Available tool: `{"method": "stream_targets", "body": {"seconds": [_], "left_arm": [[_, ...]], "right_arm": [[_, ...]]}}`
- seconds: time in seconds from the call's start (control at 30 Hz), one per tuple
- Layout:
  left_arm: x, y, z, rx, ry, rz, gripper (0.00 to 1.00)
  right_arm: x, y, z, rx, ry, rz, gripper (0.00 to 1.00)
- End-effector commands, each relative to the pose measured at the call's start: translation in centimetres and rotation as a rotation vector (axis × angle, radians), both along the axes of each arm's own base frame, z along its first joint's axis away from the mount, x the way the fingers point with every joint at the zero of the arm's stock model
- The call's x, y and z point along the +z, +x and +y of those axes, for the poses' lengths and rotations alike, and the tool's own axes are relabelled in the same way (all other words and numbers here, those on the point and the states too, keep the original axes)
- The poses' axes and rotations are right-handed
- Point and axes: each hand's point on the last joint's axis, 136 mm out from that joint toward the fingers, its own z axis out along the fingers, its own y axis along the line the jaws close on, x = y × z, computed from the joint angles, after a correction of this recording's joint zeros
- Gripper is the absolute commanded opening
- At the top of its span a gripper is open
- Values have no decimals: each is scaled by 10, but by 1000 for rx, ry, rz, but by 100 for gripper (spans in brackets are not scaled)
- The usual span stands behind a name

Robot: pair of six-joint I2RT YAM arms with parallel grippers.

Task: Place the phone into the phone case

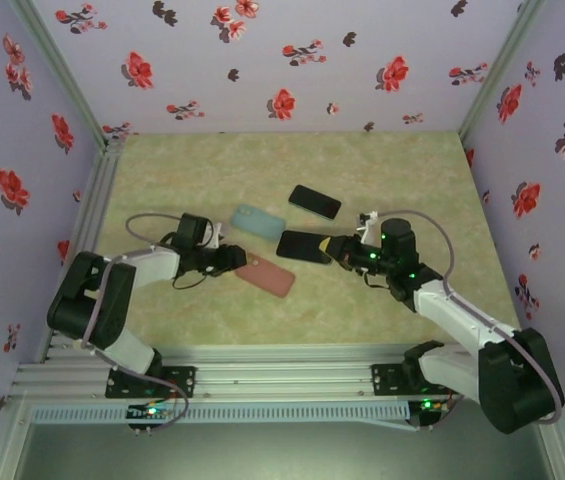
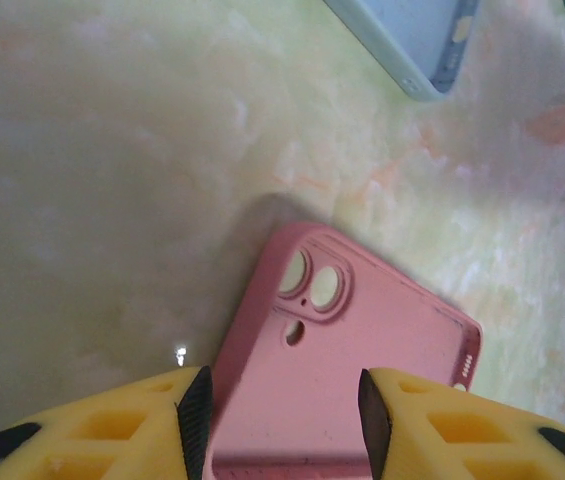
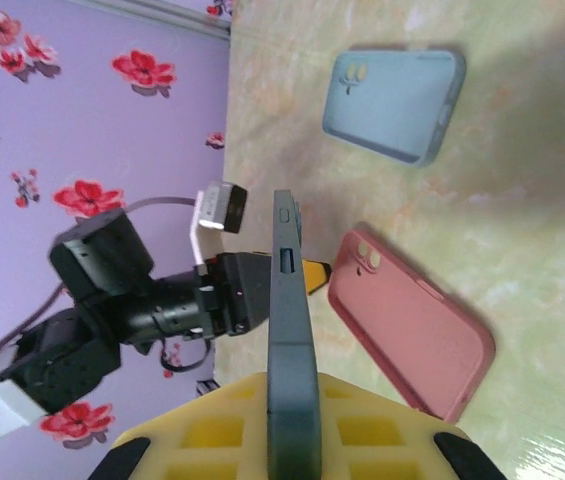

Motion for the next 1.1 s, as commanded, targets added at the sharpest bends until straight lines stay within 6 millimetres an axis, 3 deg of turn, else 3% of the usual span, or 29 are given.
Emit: {"method": "stream_targets", "body": {"seconds": [0.0,0.2,0.37,0.57,0.77,1.07], "left_arm": [[10,-7,4,21,3,-6,47],[27,-9,16,57,38,-40,48],[26,9,25,90,30,-43,45],[22,32,21,76,-9,-68,44],[26,49,16,61,-30,-118,44],[18,51,13,44,-43,-126,44]], "right_arm": [[0,-4,8,30,-40,-49,0],[-10,-7,32,69,-23,-18,0],[-20,-2,49,40,-11,0,0],[-34,-2,69,-7,-21,19,0],[-42,-1,79,-76,-19,25,0],[-50,-1,84,-136,-34,42,0]]}}
